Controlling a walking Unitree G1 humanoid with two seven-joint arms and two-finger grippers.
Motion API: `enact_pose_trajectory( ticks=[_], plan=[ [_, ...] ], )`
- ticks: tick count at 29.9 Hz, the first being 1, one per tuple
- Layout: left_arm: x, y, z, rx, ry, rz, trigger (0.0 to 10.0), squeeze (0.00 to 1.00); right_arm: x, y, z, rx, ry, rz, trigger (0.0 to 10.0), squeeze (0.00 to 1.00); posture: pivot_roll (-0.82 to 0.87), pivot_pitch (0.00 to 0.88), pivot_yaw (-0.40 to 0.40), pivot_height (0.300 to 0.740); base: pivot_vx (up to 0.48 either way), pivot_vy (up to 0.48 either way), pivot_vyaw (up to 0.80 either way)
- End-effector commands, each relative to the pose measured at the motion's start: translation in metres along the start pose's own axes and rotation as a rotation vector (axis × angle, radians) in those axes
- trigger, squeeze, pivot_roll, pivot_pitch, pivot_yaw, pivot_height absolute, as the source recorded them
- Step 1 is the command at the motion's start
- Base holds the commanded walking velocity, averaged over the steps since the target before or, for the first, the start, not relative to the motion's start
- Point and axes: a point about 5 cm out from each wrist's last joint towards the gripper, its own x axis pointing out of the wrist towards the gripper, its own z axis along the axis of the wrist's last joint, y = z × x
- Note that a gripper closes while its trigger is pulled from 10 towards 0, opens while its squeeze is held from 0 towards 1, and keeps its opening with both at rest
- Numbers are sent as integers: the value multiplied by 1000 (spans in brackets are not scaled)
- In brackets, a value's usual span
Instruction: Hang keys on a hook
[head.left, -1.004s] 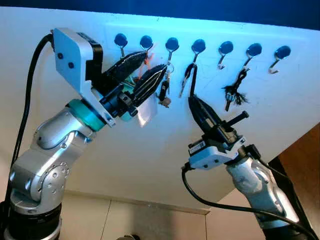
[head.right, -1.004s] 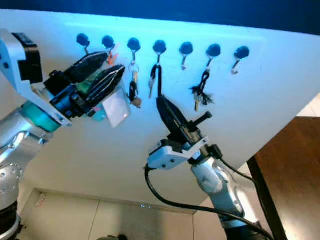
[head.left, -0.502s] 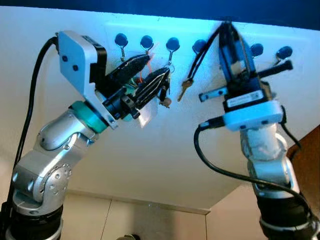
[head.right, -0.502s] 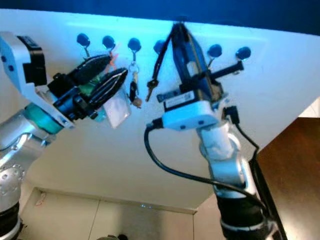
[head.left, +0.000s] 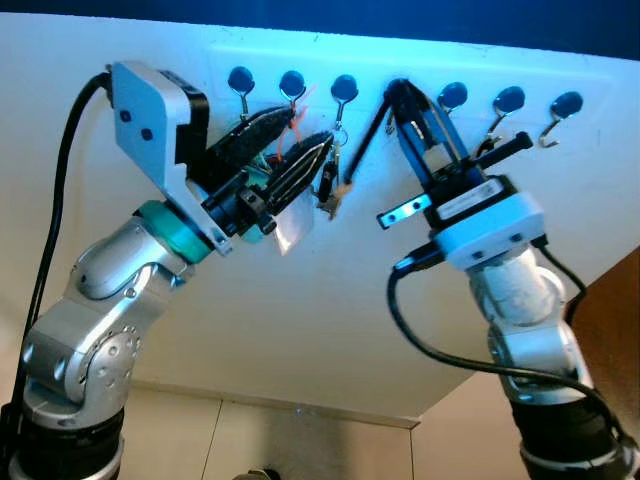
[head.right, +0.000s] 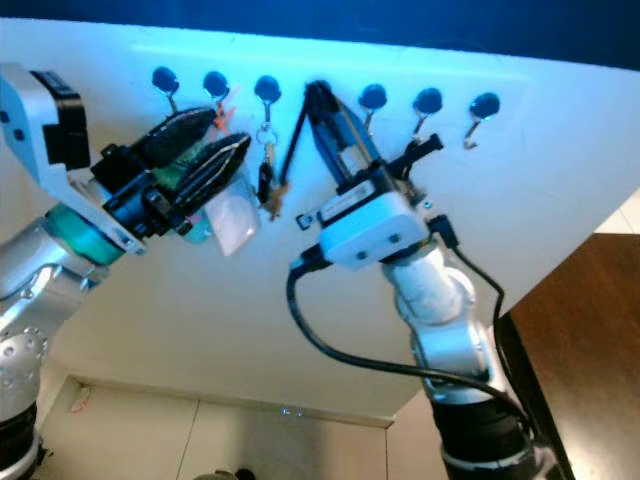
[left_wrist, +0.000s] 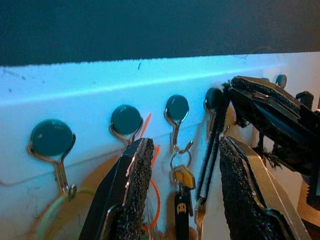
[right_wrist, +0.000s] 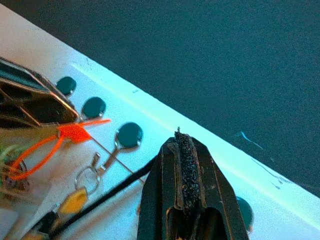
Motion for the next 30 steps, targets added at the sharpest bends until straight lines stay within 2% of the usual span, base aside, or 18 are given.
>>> enact_pose_trajectory(
  ticks=[1, 2, 6, 10, 11, 13, 14, 15, 16, 17, 18, 21, 24, 30],
  plan=[
    [0, 6, 2, 24, -3, 15, 10000, 0, -3, -11, 1, 26, 16, -25, 10000, 0, 28, 0, 92, 740, 0, 0, 0],
    [0, 8, 4, 35, -5, 19, 10000, 0, -4, -20, 0, 25, 27, -56, 10000, 0, 28, 0, 92, 740, 0, 0, 0],
    [0, 12, 7, 54, -11, 28, 10000, 0, -6, -31, -1, 29, 42, -118, 10000, 0, 23, 0, 85, 740, 0, 0, 0],
    [1, 16, 9, 67, -18, 35, 10000, 0, -11, -33, 0, 40, 58, -148, 10000, 0, 17, 0, 84, 740, 0, 0, 0],
    [2, 17, 10, 70, -21, 36, 10000, 0, -15, -29, 1, 50, 75, -107, 10000, 0, 12, 0, 90, 740, 0, 0, 0],
    [2, 17, 10, 70, -21, 36, 10000, 0, -15, -29, 1, 50, 75, -107, 10000, 0, 12, 0, 90, 740, 0, 0, 0],
    [3, 17, 10, 70, -22, 36, 10000, 0, -19, -23, 1, 65, 92, -41, 10000, 0, 10, 0, 91, 740, 0, 0, 0],
    [4, 17, 10, 70, -23, 33, 10000, 0, -26, -11, 2, 91, 118, 75, 10000, 0, 9, 0, 90, 740, 0, 0, 0],
    [4, 17, 10, 70, -23, 33, 10000, 0, -26, -11, 2, 91, 118, 75, 10000, 0, 9, 0, 90, 740, 0, 0, 0],
    [5, 17, 9, 70, -25, 31, 10000, 0, -32, 0, 1, 102, 141, 197, 10000, 0, 9, 0, 87, 740, 0, 0, 0],
    [5, 17, 9, 70, -25, 31, 10000, 0, -32, 0, 1, 102, 141, 197, 10000, 0, 9, 0, 87, 740, 0, 0, 0],
    [5, 20, 8, 99, -24, 66, 10000, 0, -40, 16, -4, 129, 173, 384, 10000, 0, 18, 0, 81, 740, 0, 0, 0],
    [4, 21, 7, 112, -17, 85, 10000, 0, -40, 22, -7, 133, 168, 427, 10000, 0, 22, 0, 81, 740, 0, 0, 0],
    [2, 21, 4, 116, -6, 86, 10000, 0, -43, 25, -9, 145, 181, 433, 10000, 0, 29, 0, 77, 740, 0, 0, 0]
  ],
)
